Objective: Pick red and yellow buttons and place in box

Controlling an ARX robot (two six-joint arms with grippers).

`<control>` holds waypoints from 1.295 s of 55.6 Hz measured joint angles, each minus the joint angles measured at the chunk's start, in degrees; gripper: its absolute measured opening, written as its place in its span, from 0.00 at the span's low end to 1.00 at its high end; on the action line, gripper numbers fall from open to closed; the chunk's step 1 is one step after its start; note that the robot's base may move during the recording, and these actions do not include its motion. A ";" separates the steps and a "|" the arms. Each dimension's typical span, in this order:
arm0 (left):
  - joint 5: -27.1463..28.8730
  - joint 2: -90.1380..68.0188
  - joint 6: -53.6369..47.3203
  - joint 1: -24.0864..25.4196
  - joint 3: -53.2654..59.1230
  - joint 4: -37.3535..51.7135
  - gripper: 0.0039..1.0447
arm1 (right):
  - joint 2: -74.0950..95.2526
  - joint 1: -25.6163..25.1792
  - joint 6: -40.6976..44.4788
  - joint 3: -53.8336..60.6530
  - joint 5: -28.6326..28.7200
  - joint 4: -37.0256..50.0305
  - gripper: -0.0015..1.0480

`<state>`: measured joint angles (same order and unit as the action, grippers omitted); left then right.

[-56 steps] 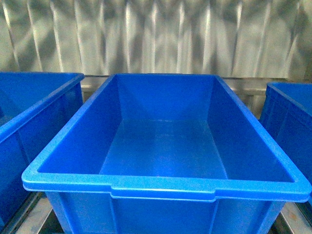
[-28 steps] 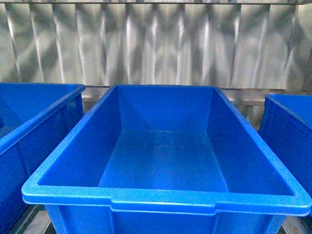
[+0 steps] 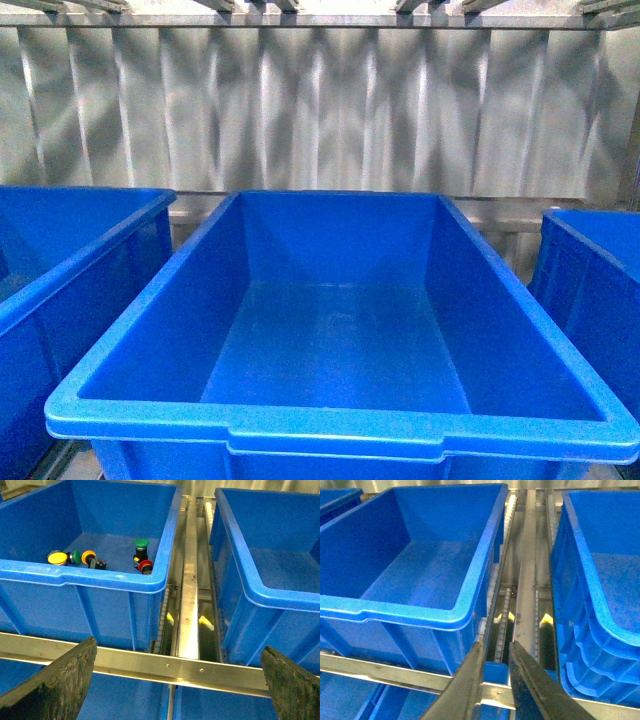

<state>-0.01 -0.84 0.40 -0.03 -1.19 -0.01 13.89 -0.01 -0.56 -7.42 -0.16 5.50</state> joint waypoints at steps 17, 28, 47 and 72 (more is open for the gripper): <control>-0.02 0.00 0.00 0.00 0.00 0.00 0.93 | -9.42 0.00 0.24 2.45 0.11 -6.03 0.03; 0.00 0.00 0.00 0.00 0.00 0.00 0.93 | -10.75 0.00 0.24 4.20 0.07 -5.99 0.03; 0.00 0.00 0.00 0.00 0.00 0.00 0.93 | -13.51 0.00 0.26 5.90 0.11 -5.60 0.03; 0.00 0.00 0.00 0.00 0.00 0.00 0.93 | -13.57 0.00 0.37 5.90 0.15 -5.62 0.46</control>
<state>-0.01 -0.84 0.40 -0.03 -1.19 -0.01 0.32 -0.01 -0.19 -1.52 -0.01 -0.12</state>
